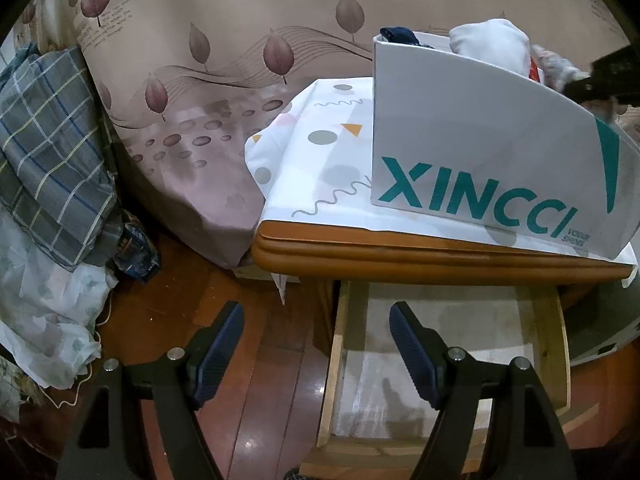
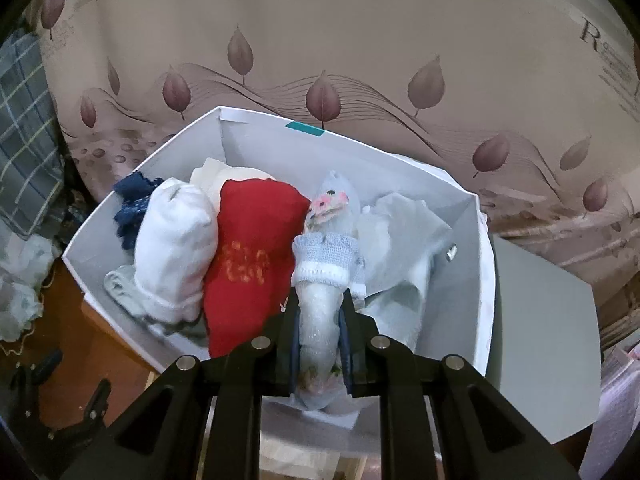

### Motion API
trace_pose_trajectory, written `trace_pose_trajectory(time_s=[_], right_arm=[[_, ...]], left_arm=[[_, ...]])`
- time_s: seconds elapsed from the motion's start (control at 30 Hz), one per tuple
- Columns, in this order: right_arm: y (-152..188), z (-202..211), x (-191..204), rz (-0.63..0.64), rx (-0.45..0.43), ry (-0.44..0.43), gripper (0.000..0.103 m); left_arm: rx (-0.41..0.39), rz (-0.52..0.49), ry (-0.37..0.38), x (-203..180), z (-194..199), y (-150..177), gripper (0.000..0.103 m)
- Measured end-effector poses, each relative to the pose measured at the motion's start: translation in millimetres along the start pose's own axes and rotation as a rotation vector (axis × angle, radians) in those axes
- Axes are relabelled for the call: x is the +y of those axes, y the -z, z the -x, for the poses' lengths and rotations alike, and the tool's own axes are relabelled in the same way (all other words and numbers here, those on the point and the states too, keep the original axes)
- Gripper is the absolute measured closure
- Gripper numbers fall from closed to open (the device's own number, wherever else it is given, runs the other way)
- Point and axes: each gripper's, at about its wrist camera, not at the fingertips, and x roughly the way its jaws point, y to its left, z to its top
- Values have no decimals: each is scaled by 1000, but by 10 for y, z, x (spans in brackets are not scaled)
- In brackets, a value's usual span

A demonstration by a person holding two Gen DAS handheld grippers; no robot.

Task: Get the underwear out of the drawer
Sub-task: 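Carry the white pink-patterned sock up over the white box with the right gripper, then lower the sock into the box and open the right gripper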

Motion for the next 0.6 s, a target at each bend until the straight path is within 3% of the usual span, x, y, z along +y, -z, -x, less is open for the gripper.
trace_pose_trajectory(time_s=[0.33,0.43,0.53,0.6], right_arm=[[29,-269,171,30,23,41,84],[42,-249,166,29,6,51,79],[60,-190,148,22,-11,63,62],[77,-128,131,15,-23,70,35]], left_arm=[[12,13,20,13,-13,6,26],[16,21,26,14,-19,11,26],[15,20,26,12,-16,12,26],[14,18,27,7,-17,9,26]])
